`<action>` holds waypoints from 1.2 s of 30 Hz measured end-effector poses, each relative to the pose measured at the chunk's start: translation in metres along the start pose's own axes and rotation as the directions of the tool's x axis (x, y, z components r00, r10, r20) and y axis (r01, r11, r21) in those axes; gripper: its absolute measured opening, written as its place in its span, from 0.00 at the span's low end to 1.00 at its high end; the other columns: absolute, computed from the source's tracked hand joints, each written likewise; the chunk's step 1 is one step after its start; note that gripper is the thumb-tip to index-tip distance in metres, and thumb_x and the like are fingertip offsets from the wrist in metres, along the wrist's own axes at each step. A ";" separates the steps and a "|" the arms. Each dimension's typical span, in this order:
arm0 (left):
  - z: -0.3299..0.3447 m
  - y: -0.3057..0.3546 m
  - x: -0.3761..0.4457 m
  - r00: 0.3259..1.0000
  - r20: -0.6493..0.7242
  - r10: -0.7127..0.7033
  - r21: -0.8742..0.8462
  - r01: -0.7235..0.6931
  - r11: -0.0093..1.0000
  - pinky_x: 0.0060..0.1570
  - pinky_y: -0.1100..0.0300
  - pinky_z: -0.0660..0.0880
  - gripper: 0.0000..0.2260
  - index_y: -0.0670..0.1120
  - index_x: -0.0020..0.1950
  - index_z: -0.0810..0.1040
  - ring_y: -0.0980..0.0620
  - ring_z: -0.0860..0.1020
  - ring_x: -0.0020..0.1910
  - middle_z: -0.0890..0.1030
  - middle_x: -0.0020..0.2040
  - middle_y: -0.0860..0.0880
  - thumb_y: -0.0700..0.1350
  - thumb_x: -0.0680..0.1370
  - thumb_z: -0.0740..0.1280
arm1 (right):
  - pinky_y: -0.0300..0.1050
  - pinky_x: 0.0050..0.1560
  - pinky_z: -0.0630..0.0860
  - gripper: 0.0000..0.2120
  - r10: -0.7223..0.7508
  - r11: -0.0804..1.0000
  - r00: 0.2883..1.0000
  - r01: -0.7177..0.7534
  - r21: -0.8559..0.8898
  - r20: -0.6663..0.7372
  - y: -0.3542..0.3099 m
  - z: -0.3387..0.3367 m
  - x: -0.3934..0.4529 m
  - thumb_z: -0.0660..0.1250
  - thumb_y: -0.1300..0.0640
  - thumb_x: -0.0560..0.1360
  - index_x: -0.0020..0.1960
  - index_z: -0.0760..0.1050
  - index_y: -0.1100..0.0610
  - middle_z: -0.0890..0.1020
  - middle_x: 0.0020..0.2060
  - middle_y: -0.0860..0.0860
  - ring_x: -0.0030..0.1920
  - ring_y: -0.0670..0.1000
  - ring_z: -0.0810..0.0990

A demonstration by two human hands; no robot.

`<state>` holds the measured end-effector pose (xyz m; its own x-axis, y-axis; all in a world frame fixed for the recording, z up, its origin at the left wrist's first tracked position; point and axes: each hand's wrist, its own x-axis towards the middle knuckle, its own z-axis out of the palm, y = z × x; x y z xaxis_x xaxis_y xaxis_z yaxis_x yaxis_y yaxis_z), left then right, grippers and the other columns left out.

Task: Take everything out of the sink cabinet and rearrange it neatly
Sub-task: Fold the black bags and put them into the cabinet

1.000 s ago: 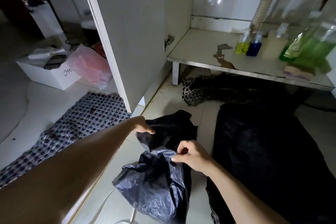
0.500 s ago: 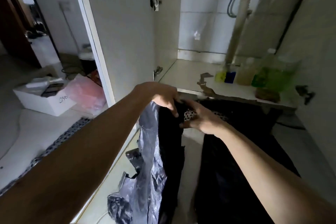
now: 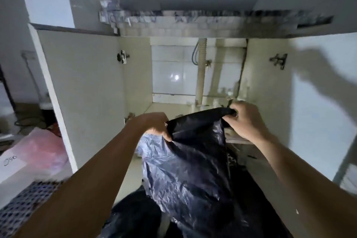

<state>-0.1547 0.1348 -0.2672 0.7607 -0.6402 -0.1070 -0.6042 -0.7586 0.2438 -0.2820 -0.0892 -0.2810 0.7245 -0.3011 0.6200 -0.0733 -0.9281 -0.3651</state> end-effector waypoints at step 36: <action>0.070 0.092 0.051 0.979 0.054 0.196 -0.744 -0.092 0.662 0.40 0.59 0.67 0.10 0.45 0.56 0.82 0.50 0.74 0.43 0.81 0.52 0.46 0.43 0.75 0.70 | 0.42 0.32 0.65 0.20 0.310 0.929 0.931 -0.253 0.271 -0.195 0.032 -0.044 -0.014 0.60 0.50 0.78 0.34 0.72 0.62 0.72 0.25 0.51 0.29 0.49 0.70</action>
<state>-0.1883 0.0239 -0.3180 0.6135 -0.7821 -0.1089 -0.2935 -0.3538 0.8881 -0.3249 -0.1239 -0.2706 0.5181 -0.6107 0.5989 -0.0658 -0.7266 -0.6839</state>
